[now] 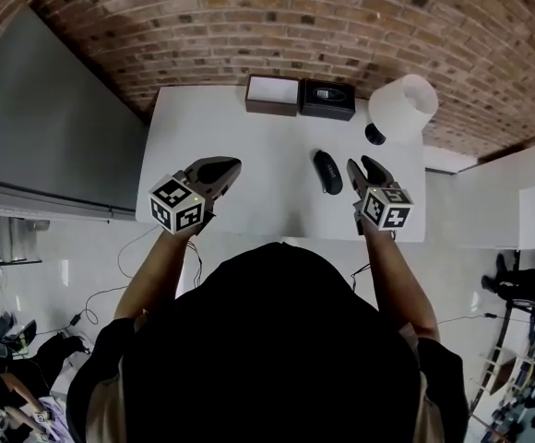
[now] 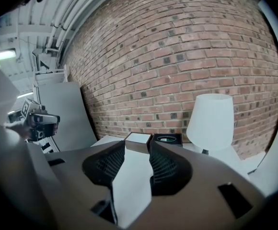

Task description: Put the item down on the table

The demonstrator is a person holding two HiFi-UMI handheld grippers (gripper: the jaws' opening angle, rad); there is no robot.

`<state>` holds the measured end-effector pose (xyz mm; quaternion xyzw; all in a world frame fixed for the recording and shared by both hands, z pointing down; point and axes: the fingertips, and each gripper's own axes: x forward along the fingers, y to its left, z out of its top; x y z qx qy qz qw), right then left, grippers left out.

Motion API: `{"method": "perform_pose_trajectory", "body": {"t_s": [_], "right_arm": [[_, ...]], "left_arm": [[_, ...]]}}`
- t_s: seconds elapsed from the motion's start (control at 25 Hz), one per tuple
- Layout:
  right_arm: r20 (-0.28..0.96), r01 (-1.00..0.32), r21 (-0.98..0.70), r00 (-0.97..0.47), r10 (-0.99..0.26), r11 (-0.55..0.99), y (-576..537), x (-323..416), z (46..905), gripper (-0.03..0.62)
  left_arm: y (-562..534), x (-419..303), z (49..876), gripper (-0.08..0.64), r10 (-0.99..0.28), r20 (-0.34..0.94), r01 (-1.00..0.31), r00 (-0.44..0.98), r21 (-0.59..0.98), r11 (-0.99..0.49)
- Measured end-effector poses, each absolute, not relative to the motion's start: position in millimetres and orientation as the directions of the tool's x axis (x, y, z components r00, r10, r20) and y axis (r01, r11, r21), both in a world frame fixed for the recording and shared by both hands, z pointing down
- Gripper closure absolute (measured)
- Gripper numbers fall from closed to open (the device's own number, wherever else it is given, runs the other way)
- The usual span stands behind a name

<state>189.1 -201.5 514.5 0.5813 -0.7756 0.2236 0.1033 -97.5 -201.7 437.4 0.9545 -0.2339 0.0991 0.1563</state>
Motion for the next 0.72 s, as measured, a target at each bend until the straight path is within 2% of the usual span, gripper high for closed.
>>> {"method": "perform_pose_trajectory", "body": {"t_s": [0.72], "right_arm": [[0.347, -0.951, -0.192, -0.295, -0.89, 0.241, -171.6, 180.3, 469.1, 0.495]], "left_arm": [[-199.0, -86.7, 434.5, 0.543, -0.386, 0.247, -0.444, 0.889, 0.255, -0.859]]}}
